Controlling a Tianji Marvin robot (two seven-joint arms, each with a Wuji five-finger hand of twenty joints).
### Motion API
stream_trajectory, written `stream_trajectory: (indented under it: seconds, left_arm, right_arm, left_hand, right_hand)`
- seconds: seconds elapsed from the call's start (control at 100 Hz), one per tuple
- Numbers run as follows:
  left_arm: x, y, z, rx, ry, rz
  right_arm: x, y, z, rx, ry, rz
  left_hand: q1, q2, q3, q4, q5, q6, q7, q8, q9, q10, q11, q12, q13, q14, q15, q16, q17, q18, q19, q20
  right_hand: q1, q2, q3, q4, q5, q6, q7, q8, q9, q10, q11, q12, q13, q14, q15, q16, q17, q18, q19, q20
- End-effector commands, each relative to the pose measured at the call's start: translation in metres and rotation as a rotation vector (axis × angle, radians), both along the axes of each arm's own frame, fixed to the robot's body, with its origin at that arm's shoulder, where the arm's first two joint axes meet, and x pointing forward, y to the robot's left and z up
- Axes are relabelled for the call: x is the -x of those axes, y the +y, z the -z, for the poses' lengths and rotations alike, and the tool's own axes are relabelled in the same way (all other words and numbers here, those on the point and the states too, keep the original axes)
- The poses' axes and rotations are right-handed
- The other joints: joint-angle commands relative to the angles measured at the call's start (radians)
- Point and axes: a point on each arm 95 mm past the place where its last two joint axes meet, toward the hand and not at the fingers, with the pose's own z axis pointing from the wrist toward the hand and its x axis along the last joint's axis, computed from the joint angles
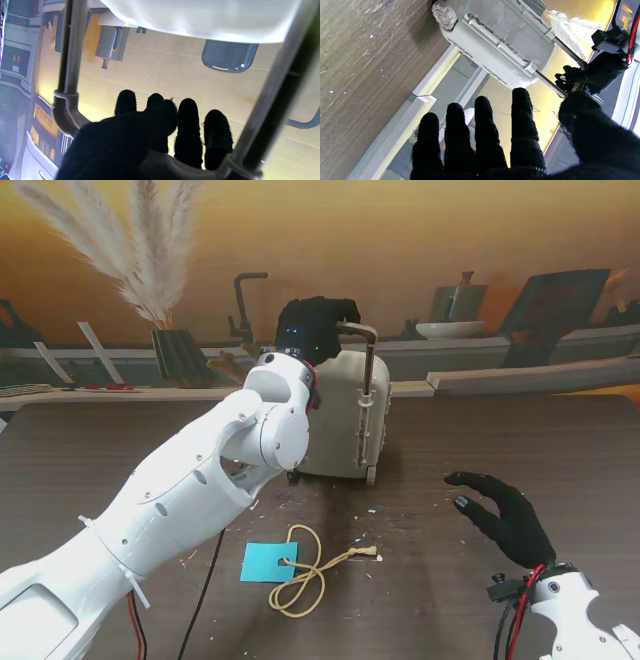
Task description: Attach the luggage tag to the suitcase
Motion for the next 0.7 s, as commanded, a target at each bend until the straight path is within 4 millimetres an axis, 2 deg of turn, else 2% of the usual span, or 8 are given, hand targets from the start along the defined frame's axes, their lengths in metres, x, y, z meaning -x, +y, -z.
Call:
stream_trajectory:
  seconds: [0.0, 0.09, 0.16, 0.22, 0.28, 0.3, 0.49, 0.69]
  left_arm:
    - [0.009, -0.002, -0.002, -0.015, 0.004, 0.008]
    - [0.019, -0.001, -0.004, -0.041, 0.012, 0.008]
    - [0.025, 0.001, -0.006, -0.060, 0.019, 0.009]
    - [0.030, 0.002, -0.008, -0.074, 0.024, 0.005]
    - [0.033, 0.004, -0.011, -0.092, 0.028, 0.001]
    - [0.034, 0.005, -0.012, -0.098, 0.031, 0.000]
    - [0.042, 0.010, -0.018, -0.149, 0.036, -0.005]
    - [0.049, 0.013, -0.028, -0.212, 0.074, 0.013]
  right_arm:
    - [0.001, 0.002, -0.001, -0.001, 0.003, -0.012]
    - [0.001, 0.002, -0.001, -0.003, 0.008, -0.013]
    - [0.001, 0.003, -0.001, -0.005, 0.009, -0.014]
    - [0.001, 0.004, -0.001, -0.005, 0.010, -0.016]
    - [0.001, 0.004, -0.001, -0.006, 0.011, -0.018]
    - [0.002, 0.004, -0.001, -0.006, 0.011, -0.018]
    - [0.003, 0.005, -0.001, -0.005, 0.012, -0.019]
    - [0.004, 0.006, -0.003, -0.012, 0.009, -0.009]
  left_hand:
    - [-0.011, 0.015, -0.009, 0.030, -0.048, -0.050, -0.038, -0.025, -0.053, 0.006, -0.028, 0.023, -0.058, -0.015, -0.026, 0.048, -0.035, -0.072, -0.022, 0.023]
    - [-0.068, 0.052, -0.027, 0.077, -0.087, -0.043, -0.092, -0.049, -0.118, 0.009, -0.039, 0.002, -0.130, -0.029, -0.025, 0.040, -0.075, -0.101, -0.064, 0.059]
    - [-0.116, 0.091, -0.065, 0.142, -0.115, -0.035, -0.141, -0.071, -0.177, 0.014, -0.040, -0.035, -0.193, -0.045, -0.015, 0.017, -0.106, -0.123, -0.125, 0.165]
    - [-0.148, 0.116, -0.090, 0.179, -0.130, -0.029, -0.170, -0.084, -0.213, 0.017, -0.040, -0.067, -0.230, -0.055, -0.013, -0.007, -0.130, -0.124, -0.149, 0.177]
    - [-0.201, 0.175, -0.171, 0.247, -0.153, -0.018, -0.215, -0.104, -0.273, 0.018, -0.042, -0.184, -0.283, -0.065, -0.009, -0.102, -0.171, -0.115, -0.197, 0.171]
    - [-0.227, 0.202, -0.233, 0.274, -0.164, -0.012, -0.238, -0.114, -0.296, 0.018, -0.044, -0.293, -0.295, -0.063, -0.026, -0.114, -0.186, -0.108, -0.223, 0.163]
    - [-0.307, 0.159, -0.528, 0.204, -0.240, 0.050, -0.431, -0.213, -0.416, 0.033, -0.210, -0.482, -0.392, -0.044, -0.257, -0.237, -0.293, -0.026, -0.536, 0.121]
    - [-0.340, 0.071, -0.559, 0.147, -0.319, 0.113, -0.613, -0.323, -0.565, 0.028, -0.377, -0.647, -0.495, -0.056, -0.574, -0.450, -0.357, 0.044, -1.068, 0.002]
  right_hand:
    - [0.021, 0.018, -0.007, -0.007, 0.019, 0.003, 0.010, -0.017, 0.026, 0.003, -0.002, -0.003, 0.007, -0.005, 0.002, -0.004, -0.004, -0.042, 0.007, -0.012]
    - [0.024, 0.019, -0.008, -0.007, 0.019, 0.003, 0.010, -0.017, 0.026, 0.002, -0.001, -0.003, 0.006, -0.003, 0.001, -0.004, -0.004, -0.042, 0.007, -0.013]
    - [0.026, 0.020, -0.008, -0.007, 0.019, 0.004, 0.010, -0.017, 0.026, 0.001, -0.001, -0.003, 0.007, -0.003, 0.002, -0.004, -0.004, -0.042, 0.007, -0.014]
    - [0.029, 0.021, -0.008, -0.008, 0.020, 0.004, 0.010, -0.017, 0.027, 0.002, 0.000, -0.002, 0.008, -0.004, 0.002, -0.004, -0.004, -0.042, 0.008, -0.014]
    - [0.030, 0.021, -0.009, -0.008, 0.019, 0.004, 0.010, -0.017, 0.026, 0.002, 0.000, -0.002, 0.007, -0.003, 0.001, -0.004, -0.003, -0.043, 0.008, -0.015]
    - [0.032, 0.021, -0.008, -0.007, 0.019, 0.005, 0.010, -0.017, 0.027, 0.003, 0.000, -0.002, 0.007, -0.003, 0.002, -0.004, -0.003, -0.043, 0.008, -0.015]
    - [0.048, 0.016, -0.002, -0.007, 0.017, 0.003, 0.010, -0.017, 0.027, 0.002, 0.001, -0.002, 0.008, -0.003, 0.002, -0.005, -0.003, -0.046, 0.009, -0.018]
    - [0.082, 0.008, 0.014, -0.011, 0.015, 0.008, 0.011, -0.017, 0.031, 0.006, 0.006, -0.001, 0.013, -0.002, 0.004, -0.005, 0.000, -0.049, 0.010, -0.021]
